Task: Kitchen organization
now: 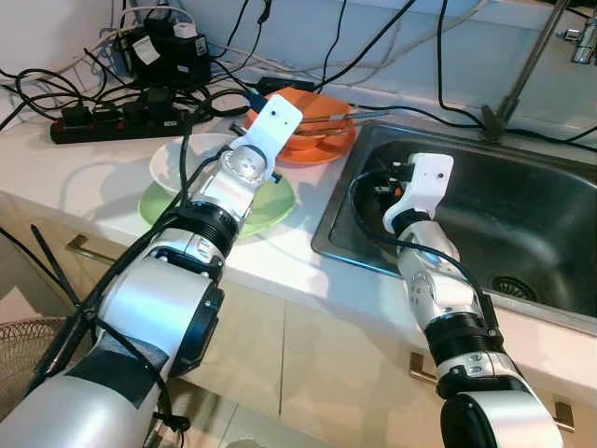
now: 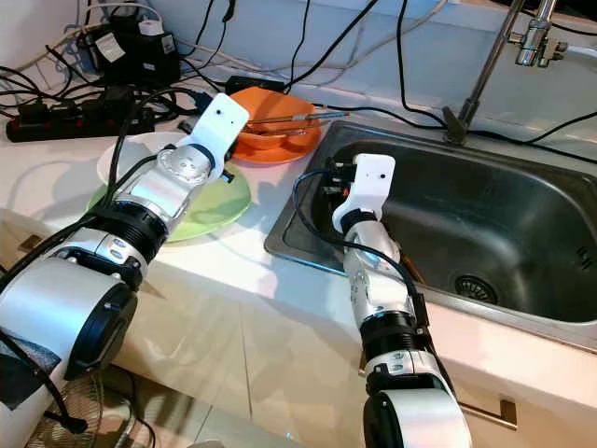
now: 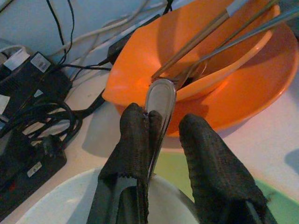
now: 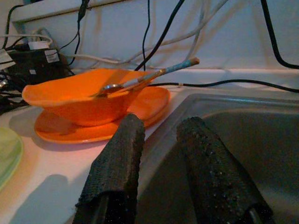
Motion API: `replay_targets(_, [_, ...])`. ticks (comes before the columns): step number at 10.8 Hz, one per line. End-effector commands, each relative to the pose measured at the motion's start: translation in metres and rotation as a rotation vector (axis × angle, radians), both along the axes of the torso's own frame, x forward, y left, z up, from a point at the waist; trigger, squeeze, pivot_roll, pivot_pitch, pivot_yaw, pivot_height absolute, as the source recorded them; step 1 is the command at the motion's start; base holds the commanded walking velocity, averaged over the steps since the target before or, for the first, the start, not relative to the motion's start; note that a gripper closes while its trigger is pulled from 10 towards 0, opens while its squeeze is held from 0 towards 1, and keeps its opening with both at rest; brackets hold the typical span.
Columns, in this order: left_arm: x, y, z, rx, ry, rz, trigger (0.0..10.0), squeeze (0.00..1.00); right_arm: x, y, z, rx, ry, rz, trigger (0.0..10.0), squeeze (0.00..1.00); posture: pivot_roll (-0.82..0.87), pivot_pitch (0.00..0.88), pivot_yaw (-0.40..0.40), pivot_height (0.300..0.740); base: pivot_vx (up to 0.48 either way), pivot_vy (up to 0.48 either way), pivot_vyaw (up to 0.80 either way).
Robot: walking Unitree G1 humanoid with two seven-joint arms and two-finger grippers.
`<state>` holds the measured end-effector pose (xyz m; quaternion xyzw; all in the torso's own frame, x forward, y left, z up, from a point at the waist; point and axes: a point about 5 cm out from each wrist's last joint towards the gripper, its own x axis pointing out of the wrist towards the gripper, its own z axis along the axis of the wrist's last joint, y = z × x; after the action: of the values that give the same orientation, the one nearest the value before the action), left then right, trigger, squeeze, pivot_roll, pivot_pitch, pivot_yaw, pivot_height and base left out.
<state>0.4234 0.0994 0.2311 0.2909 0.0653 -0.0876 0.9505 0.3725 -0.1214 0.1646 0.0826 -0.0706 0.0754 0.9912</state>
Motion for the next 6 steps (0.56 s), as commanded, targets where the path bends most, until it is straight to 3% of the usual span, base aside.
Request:
replay_targets(1, [0.0013, 0.0004, 0.0066, 0.000, -0.013, 0.006, 0.0, 0.00, -0.0007, -0.0004, 0.0006, -0.001, 0.003, 0.001, 10.0, 0.00, 0.16, 0.015, -0.022, 0.717, 0.000, 0.000, 0.00])
replay_targets(6, [0.0019, 0.0021, 0.0100, -0.012, -0.037, 0.015, 0.0, 0.00, -0.0002, -0.0019, 0.0009, 0.001, 0.007, -0.002, 10.0, 0.00, 0.16, 0.010, -0.027, 0.717, 0.000, 0.000, 0.00])
